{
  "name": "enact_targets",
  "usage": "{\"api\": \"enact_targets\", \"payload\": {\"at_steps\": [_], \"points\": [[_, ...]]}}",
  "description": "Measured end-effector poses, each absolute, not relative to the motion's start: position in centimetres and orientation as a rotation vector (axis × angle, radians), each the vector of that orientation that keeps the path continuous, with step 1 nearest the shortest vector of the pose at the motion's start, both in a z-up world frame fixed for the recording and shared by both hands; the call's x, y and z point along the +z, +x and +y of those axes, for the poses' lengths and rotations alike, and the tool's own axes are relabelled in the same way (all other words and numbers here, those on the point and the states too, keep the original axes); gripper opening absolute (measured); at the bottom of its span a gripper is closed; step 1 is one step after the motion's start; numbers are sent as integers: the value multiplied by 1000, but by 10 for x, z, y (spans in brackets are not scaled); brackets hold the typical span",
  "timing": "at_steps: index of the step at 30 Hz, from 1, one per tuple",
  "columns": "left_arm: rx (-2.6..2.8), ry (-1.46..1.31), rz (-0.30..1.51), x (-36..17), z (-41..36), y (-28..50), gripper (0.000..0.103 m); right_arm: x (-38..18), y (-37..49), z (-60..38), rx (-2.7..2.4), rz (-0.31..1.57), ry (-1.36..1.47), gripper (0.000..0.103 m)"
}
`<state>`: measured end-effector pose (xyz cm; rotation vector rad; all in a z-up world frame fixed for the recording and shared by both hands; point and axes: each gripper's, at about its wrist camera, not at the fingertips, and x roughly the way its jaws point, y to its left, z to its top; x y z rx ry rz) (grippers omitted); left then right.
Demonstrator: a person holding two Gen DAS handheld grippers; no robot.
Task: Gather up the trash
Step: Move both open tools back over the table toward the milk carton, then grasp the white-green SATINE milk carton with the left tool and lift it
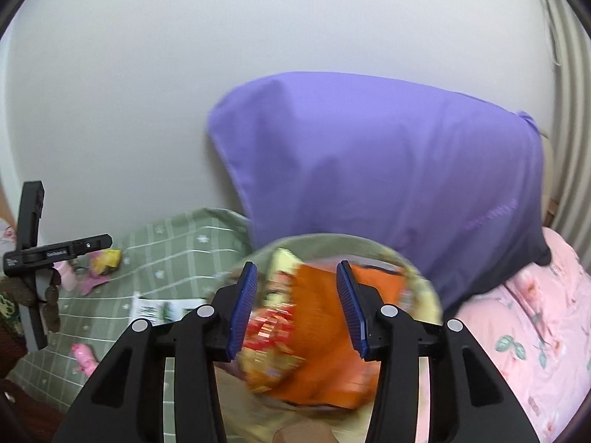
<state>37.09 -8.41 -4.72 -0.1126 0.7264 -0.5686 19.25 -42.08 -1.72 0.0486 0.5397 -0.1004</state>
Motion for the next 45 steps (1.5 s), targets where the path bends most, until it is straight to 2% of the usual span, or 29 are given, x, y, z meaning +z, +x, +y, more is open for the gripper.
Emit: {"api": "enact_targets", "payload": {"at_steps": [4, 11, 20, 26, 36, 41, 45], "points": [[-389, -109, 699, -67, -35, 373, 64, -26, 210, -386, 29, 547, 63, 44], [-279, -197, 787, -105, 15, 386, 66, -63, 237, -318, 229, 667, -13, 44], [-357, 25, 772, -106, -4, 438, 68, -101, 237, -289, 319, 787, -17, 44], [-333, -15, 842, -120, 2, 474, 68, -126, 239, -284, 339, 891, 44, 44], [-468, -181, 967, -141, 13, 396, 68, -161, 267, -292, 206, 930, 231, 44], [-517, -210, 982, -131, 26, 354, 68, -162, 297, -290, 134, 853, 299, 45], [-536, -236, 998, -127, 35, 329, 68, -149, 327, -272, 132, 794, 248, 46]]}}
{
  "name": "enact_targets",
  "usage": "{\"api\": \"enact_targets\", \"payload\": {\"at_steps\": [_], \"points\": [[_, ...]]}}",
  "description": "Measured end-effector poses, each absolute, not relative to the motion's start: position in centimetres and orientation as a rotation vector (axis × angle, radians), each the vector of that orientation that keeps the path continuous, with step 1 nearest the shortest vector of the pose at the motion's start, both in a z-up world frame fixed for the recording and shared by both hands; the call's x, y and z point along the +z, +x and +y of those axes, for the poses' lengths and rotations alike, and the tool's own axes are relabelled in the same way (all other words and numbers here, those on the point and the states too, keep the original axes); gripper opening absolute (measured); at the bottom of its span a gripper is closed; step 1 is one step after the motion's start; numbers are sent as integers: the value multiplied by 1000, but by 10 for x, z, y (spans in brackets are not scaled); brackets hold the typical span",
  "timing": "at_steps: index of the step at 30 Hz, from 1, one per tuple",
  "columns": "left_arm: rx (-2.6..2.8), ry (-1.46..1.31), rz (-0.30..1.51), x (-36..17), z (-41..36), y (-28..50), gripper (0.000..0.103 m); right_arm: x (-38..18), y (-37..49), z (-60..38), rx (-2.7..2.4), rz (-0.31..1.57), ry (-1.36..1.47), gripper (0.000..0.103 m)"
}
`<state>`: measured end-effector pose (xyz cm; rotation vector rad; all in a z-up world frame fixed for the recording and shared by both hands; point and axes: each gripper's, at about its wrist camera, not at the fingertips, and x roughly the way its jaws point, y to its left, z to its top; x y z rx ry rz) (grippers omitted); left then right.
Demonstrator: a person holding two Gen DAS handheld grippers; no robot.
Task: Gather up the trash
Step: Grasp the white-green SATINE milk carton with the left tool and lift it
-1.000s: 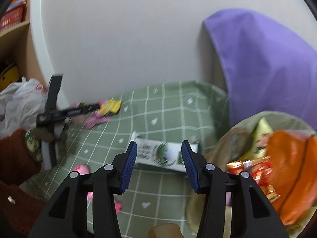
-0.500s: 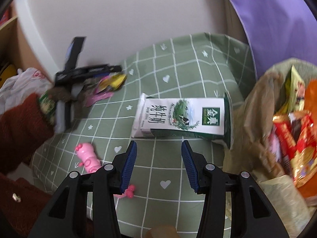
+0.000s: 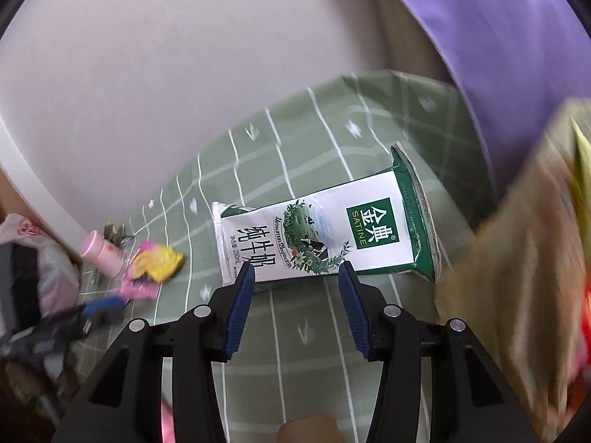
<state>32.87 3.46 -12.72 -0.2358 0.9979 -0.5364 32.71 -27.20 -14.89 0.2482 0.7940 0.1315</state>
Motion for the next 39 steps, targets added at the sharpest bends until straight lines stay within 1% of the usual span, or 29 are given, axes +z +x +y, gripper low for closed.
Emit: {"api": "enact_targets", "payload": {"at_steps": [5, 8, 11, 13, 17, 21, 27, 29, 33, 35, 37, 38, 39], "points": [[-566, -117, 922, -108, 18, 320, 68, -132, 334, -255, 159, 759, 173, 46], [-659, -39, 865, -90, -3, 326, 72, -128, 309, -258, 197, 778, 151, 46], [-755, 105, 808, -80, -38, 337, 74, -131, 276, -267, 245, 796, 129, 46], [-812, 217, 784, -77, -75, 348, 75, -136, 254, -270, 243, 814, 99, 46], [-950, 467, 760, -86, -139, 357, 76, -148, 220, -289, 219, 854, 162, 46], [-1080, 754, 737, -101, -189, 347, 76, -154, 201, -305, 150, 850, 193, 46], [-1175, 1015, 780, -128, -214, 337, 76, -159, 179, -325, 74, 840, 263, 46], [-1142, 987, 799, -132, -215, 345, 76, -163, 174, -330, 54, 840, 287, 46], [-1106, 723, 926, -128, -211, 378, 76, -166, 165, -333, 42, 840, 308, 46], [-1079, 633, 980, -125, -209, 386, 72, -166, 164, -333, 47, 837, 300, 46], [-1023, 600, 1003, -122, -206, 388, 61, -164, 166, -332, 53, 835, 290, 46], [-1009, 579, 1004, -119, -203, 387, 59, -163, 167, -331, 59, 834, 286, 46], [-985, 522, 1001, -113, -196, 387, 55, -161, 169, -331, 68, 835, 277, 46]]}}
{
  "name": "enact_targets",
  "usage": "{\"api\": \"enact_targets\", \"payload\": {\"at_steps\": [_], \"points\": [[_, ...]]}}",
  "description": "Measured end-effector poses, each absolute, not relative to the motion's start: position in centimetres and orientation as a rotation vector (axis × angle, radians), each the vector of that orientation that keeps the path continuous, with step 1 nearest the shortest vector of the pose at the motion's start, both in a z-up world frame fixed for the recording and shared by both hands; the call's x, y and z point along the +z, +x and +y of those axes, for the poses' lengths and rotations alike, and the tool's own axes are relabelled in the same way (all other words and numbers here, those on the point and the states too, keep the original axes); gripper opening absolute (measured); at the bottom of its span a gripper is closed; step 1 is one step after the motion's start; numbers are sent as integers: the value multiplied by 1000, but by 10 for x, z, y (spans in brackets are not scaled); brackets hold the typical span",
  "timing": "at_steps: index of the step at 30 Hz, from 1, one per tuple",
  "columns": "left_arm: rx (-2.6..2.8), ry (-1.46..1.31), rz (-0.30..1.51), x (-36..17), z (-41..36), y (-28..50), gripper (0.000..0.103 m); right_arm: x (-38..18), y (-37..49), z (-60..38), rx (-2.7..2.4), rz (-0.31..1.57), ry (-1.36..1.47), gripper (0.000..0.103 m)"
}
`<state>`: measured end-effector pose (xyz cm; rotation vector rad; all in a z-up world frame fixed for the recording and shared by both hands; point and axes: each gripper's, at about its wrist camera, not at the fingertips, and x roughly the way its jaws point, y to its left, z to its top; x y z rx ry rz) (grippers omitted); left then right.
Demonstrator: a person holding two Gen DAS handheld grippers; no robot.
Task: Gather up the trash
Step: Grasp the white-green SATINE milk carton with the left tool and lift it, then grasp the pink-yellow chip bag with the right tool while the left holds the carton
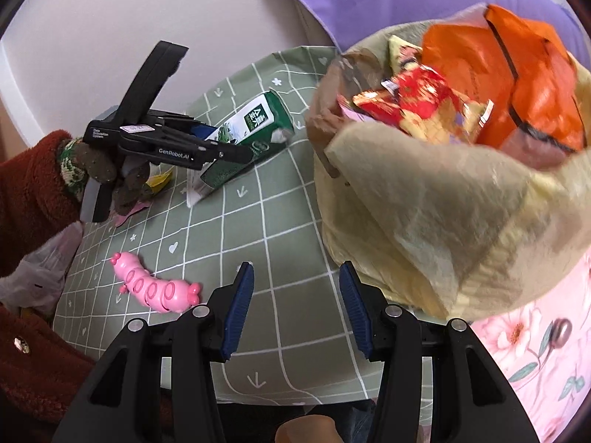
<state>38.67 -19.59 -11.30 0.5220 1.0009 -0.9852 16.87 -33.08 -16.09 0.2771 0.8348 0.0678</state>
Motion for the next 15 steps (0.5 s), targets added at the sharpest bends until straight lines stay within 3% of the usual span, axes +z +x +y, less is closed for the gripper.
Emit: {"api": "enact_targets", "payload": {"at_steps": [4, 10, 15], "points": [[-863, 274, 941, -80, -151, 378, 52, -151, 182, -320, 132, 834, 215, 46], [-557, -47, 699, -17, -43, 337, 52, -130, 221, -284, 276, 813, 66, 46], [-309, -281, 643, -4, 53, 318, 52, -121, 271, -237, 412, 798, -68, 46]]}}
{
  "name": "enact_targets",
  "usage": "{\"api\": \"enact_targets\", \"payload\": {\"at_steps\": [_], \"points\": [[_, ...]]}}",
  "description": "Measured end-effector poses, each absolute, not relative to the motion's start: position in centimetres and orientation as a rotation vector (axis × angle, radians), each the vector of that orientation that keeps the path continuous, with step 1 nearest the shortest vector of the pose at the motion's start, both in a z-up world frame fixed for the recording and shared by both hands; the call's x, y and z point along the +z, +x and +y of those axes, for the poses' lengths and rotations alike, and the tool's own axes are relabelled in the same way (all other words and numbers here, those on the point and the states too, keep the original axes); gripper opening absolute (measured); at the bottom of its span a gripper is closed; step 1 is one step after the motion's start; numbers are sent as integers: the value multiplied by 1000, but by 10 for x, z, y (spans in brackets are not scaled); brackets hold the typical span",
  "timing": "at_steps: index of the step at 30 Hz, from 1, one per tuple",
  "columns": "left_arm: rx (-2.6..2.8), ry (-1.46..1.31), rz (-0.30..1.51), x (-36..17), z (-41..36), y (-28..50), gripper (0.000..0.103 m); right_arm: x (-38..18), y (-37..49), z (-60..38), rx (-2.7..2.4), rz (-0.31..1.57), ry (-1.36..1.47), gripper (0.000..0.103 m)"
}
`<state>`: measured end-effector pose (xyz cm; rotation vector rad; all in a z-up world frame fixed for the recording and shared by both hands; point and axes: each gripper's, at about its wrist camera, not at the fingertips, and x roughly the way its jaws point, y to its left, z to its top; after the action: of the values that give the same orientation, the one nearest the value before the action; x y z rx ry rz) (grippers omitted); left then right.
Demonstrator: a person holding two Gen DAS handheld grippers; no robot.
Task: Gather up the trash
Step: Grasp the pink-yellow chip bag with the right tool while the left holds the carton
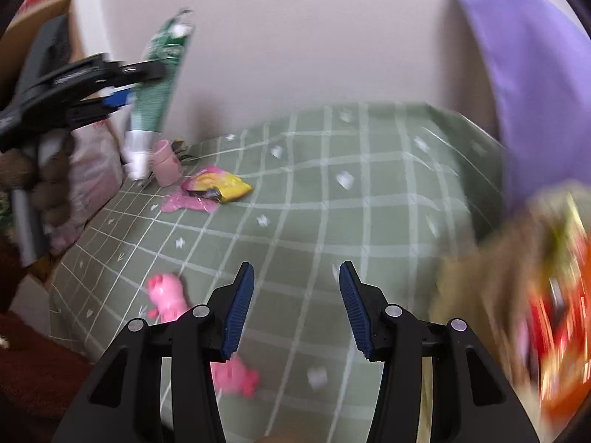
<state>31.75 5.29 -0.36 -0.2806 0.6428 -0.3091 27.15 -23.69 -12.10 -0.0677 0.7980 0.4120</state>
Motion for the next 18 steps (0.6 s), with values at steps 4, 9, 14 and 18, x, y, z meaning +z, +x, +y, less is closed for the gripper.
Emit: {"api": "enact_targets", "payload": {"at_steps": [4, 9, 14, 18], "points": [[-193, -314, 639, -4, 97, 294, 52, -118, 313, -199, 574, 792, -71, 46], [-107, -355, 629, -9, 107, 275, 52, -126, 351, -133, 721, 780, -207, 46], [-54, -338, 613, -11, 116, 258, 52, -157, 387, -91, 721, 839, -323, 46], [-16, -363, 629, -18, 134, 249, 52, -184, 399, -89, 697, 905, -361, 35]]}}
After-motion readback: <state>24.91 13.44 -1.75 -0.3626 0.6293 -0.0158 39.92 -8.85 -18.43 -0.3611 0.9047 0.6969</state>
